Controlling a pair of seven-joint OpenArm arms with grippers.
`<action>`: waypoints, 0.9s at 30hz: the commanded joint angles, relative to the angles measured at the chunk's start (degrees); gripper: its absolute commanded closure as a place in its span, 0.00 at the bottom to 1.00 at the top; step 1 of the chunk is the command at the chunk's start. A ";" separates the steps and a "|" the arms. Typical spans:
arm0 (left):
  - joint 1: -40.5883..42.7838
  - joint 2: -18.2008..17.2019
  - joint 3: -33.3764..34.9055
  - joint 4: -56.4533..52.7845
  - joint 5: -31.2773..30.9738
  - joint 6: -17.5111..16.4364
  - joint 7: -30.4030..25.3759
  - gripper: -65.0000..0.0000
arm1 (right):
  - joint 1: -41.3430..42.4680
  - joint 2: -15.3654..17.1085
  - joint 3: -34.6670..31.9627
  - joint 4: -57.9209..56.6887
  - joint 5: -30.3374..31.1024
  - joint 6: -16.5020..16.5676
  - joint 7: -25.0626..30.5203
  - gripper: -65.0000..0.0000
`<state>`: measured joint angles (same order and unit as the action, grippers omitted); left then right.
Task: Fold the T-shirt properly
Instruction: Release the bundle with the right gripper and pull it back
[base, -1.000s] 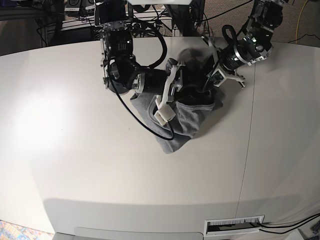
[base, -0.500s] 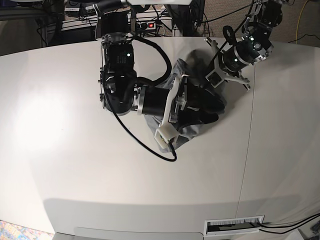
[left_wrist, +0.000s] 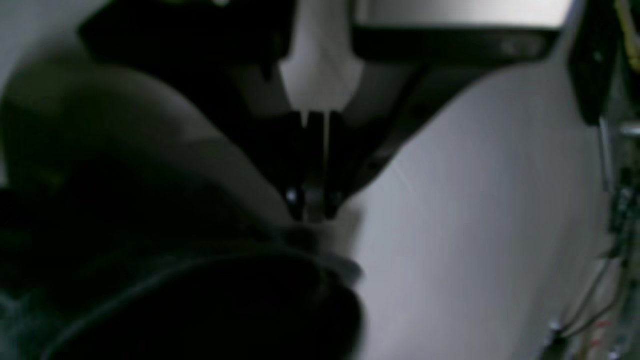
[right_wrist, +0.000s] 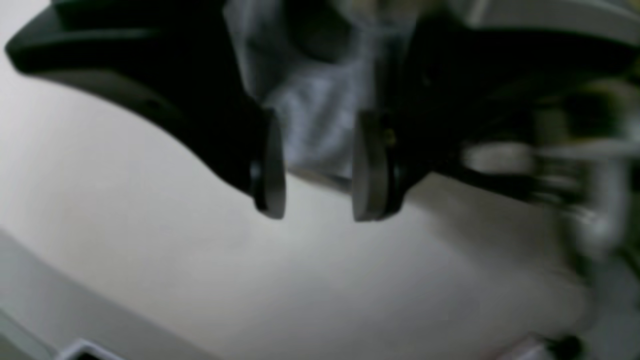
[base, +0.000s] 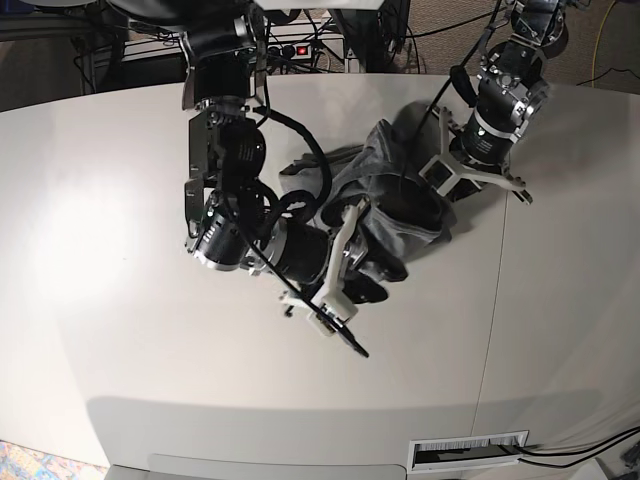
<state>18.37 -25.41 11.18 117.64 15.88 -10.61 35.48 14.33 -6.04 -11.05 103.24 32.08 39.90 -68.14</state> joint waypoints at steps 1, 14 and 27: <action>-0.22 -0.33 -0.22 1.95 0.46 0.76 -0.35 1.00 | 1.73 0.57 -0.11 1.01 0.81 0.10 2.08 0.64; 1.79 -0.15 -0.20 10.64 -24.87 -0.22 -0.61 1.00 | 1.73 10.23 -0.15 -2.64 0.13 0.10 3.96 0.81; 1.99 8.72 -0.04 8.66 -42.38 -11.80 -1.01 1.00 | 2.86 10.49 -0.15 -12.26 -25.66 0.10 26.45 0.94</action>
<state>20.43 -16.60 11.22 125.36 -25.52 -22.15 35.94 15.46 4.58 -11.31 89.93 5.65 40.29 -43.22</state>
